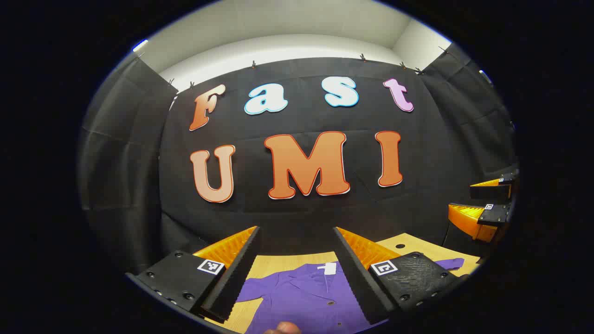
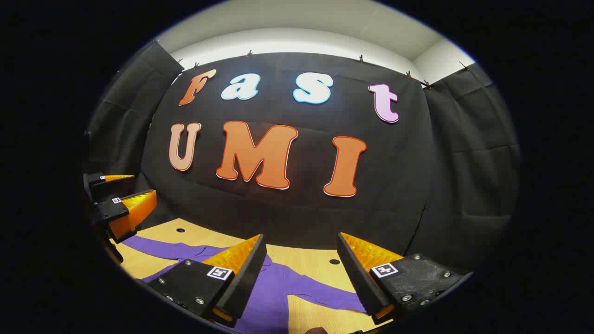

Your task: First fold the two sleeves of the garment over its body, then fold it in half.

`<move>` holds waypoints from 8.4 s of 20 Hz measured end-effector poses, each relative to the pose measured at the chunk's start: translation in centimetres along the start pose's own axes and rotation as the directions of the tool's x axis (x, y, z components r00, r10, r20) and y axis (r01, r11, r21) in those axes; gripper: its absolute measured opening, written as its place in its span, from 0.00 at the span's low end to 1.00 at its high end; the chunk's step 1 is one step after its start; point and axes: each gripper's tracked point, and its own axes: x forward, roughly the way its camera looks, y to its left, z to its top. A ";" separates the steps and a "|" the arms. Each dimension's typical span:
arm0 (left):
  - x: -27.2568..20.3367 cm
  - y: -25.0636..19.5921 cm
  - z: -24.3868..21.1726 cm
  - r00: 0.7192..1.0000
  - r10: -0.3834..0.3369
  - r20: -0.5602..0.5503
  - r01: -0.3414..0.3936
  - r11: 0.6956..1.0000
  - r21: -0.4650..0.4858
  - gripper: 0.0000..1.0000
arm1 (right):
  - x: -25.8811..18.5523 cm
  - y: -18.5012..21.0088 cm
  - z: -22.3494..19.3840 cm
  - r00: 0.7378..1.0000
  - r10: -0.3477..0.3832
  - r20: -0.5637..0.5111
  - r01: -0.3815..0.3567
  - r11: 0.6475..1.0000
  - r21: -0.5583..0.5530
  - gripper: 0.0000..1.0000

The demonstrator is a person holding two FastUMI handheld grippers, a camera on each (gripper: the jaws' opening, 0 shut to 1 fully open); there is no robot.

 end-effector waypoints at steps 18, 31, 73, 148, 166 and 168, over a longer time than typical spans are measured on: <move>-1.3 1.5 1.1 0.999 0.034 0.042 -0.034 0.999 0.003 0.99 | -0.1 0.1 -0.6 1.000 0.006 -0.014 -0.006 1.000 -0.008 0.93; -2.0 2.3 1.8 0.997 0.024 0.067 -0.022 0.999 -0.026 1.00 | -0.3 -6.1 -6.1 0.976 -0.163 -0.143 0.170 0.985 0.041 0.93; -10.8 5.6 -2.9 0.929 0.353 -0.111 -0.343 0.934 0.105 0.99 | 2.5 -23.4 -42.1 0.209 0.127 -0.970 0.657 0.716 0.235 0.94; 4.5 39.9 -29.0 0.637 0.215 -0.741 -0.356 0.934 -0.035 1.00 | 16.0 20.0 -1.7 0.779 0.425 -0.461 -0.255 0.887 0.386 0.96; 6.7 43.9 -44.9 0.135 -0.114 -0.984 -0.465 0.870 -0.165 0.99 | 7.3 7.9 -0.8 0.909 0.135 -0.394 -0.074 0.983 0.166 0.96; 6.8 44.0 -46.0 0.117 -0.125 -0.985 -0.466 0.869 -0.165 0.98 | 7.0 8.0 -1.0 0.907 0.142 -0.396 -0.077 0.981 0.175 0.96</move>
